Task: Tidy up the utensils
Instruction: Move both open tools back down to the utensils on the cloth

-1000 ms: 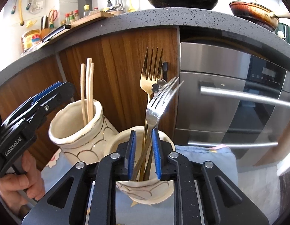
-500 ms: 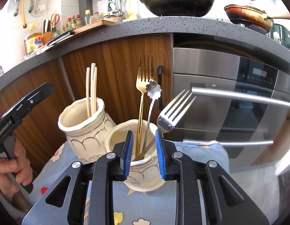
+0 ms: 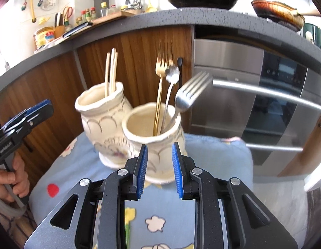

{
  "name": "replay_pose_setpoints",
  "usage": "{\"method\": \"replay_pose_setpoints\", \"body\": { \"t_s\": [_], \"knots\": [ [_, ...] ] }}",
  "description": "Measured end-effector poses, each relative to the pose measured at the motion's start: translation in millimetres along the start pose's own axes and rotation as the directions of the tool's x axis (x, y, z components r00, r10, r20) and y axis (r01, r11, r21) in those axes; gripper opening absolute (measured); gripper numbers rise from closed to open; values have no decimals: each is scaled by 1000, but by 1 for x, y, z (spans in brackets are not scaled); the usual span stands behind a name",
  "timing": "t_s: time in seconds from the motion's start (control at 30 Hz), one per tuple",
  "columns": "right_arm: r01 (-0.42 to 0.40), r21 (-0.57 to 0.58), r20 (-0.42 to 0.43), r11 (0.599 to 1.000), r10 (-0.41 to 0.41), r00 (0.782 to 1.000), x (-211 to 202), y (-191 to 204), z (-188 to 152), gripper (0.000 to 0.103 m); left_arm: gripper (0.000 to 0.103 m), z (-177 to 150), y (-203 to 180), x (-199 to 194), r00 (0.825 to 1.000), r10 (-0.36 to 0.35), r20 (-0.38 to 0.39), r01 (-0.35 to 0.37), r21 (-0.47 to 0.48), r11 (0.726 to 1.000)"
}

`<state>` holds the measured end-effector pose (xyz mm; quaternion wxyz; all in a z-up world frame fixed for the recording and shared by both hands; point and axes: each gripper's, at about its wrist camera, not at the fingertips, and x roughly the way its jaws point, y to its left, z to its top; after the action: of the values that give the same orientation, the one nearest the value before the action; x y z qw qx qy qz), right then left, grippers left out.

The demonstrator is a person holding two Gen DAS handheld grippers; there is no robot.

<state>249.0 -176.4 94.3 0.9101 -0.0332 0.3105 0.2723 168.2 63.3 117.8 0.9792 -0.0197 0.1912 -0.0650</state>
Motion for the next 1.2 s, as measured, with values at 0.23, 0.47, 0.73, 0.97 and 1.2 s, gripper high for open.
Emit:
{"method": "replay_pose_setpoints", "body": {
  "t_s": [0.23,0.47,0.73,0.97,1.2],
  "knots": [
    [-37,-8,-64,999,37,997,0,4,-28,25,54,-32,-11,19,981,-20,-192,28,39,999],
    [-80,-19,-164,997,76,984,7,6,-62,25,45,-72,-33,37,924,-51,-378,112,141,984],
    [-160,-48,-258,986,142,956,12,30,-85,25,39,-97,-51,45,876,-84,-474,188,178,966],
    [-265,-42,-313,963,239,919,16,58,-93,25,38,-110,-54,54,846,-76,-527,204,190,960],
    [-244,-92,-360,965,197,912,27,76,-103,25,34,-111,-51,54,841,-79,-536,211,189,959]
  ]
}}
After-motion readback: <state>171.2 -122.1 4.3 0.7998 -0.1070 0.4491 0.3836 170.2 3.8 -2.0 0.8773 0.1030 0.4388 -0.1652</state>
